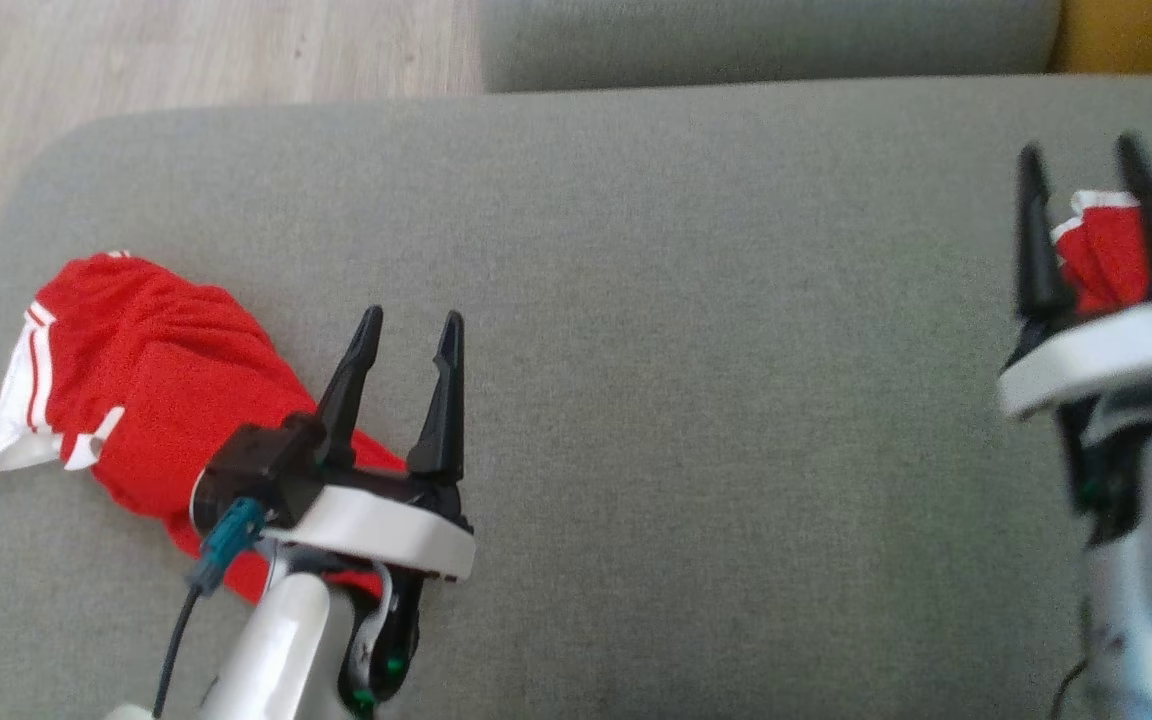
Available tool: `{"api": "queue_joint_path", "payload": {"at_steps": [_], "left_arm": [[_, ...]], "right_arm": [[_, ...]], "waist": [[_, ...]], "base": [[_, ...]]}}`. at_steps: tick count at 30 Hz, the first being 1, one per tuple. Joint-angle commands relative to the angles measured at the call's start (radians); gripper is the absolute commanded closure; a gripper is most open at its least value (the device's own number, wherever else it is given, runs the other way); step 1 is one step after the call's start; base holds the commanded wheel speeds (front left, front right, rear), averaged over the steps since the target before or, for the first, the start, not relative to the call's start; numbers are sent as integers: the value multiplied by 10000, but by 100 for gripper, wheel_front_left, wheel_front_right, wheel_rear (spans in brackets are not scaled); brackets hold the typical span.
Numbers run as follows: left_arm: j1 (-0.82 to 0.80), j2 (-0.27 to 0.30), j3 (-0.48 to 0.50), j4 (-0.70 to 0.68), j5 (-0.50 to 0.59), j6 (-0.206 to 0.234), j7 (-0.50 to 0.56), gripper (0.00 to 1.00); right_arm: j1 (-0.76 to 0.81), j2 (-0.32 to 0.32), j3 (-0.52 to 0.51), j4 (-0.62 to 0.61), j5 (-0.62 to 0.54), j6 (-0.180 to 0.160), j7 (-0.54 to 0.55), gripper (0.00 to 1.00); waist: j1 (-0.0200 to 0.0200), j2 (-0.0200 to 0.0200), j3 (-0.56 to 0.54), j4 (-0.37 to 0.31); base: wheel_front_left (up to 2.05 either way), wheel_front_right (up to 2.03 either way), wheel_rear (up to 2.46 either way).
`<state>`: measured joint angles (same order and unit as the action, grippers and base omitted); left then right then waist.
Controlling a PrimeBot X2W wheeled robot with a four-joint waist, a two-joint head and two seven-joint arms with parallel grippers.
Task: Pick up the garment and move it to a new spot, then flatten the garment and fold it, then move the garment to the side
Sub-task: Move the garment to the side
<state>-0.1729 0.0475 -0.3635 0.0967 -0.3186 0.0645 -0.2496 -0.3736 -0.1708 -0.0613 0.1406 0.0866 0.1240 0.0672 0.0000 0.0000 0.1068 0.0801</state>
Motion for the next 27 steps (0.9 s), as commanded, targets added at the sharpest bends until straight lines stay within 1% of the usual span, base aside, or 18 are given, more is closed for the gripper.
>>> {"api": "queue_joint_path", "payload": {"at_steps": [1, 3, 5, 7, 9, 10, 13, 19, 27], "left_arm": [[-85, 27, 459, -374, 99, -53, -122, 0], [56, 27, 503, -363, 143, -93, -122, 0], [195, 27, 543, -360, 180, -129, -122, 0], [371, 27, 559, -372, 223, -155, -122, 0], [565, 27, 543, -363, 227, -174, -122, 0], [658, 27, 525, -349, 228, -184, -122, 0], [904, 27, 505, -371, 238, -190, -122, 0], [1190, 27, 534, -403, 195, -212, -122, 0], [1296, 27, 537, -337, 211, -282, -122, 0]], "right_arm": [[291, 500, 69, -638, 180, 67, -350, 0], [753, 898, 50, -757, 350, 67, -749, 0], [1205, 1109, 45, -763, 577, 67, -1203, 0], [1663, 1184, 148, -663, 741, 67, -1687, 0], [2097, 1196, 248, -400, 1352, 67, -2207, 0], [2294, 1199, 371, -280, 1450, 67, -2441, 0], [2757, 1201, 581, 115, 1864, 67, -2890, 0], [3277, 1203, 912, 464, 1985, 67, -3212, 0], [3477, 1204, 963, 361, 2074, 67, -3285, 0]], "waist": [[0, 0, -342, -46], [0, 0, -482, -40], [0, 0, -617, -44], [0, 0, -749, -54], [0, 0, -849, -54], [0, 0, -886, -52], [0, 0, -984, -58], [0, 0, -1058, -6], [0, 0, -1010, 14]], "base": [[0, 0, 0], [0, 0, 0], [0, 0, 0], [0, 0, 0], [0, 0, 0], [0, 0, 0], [0, 0, 0], [0, 0, 0], [0, 0, 0]]}}
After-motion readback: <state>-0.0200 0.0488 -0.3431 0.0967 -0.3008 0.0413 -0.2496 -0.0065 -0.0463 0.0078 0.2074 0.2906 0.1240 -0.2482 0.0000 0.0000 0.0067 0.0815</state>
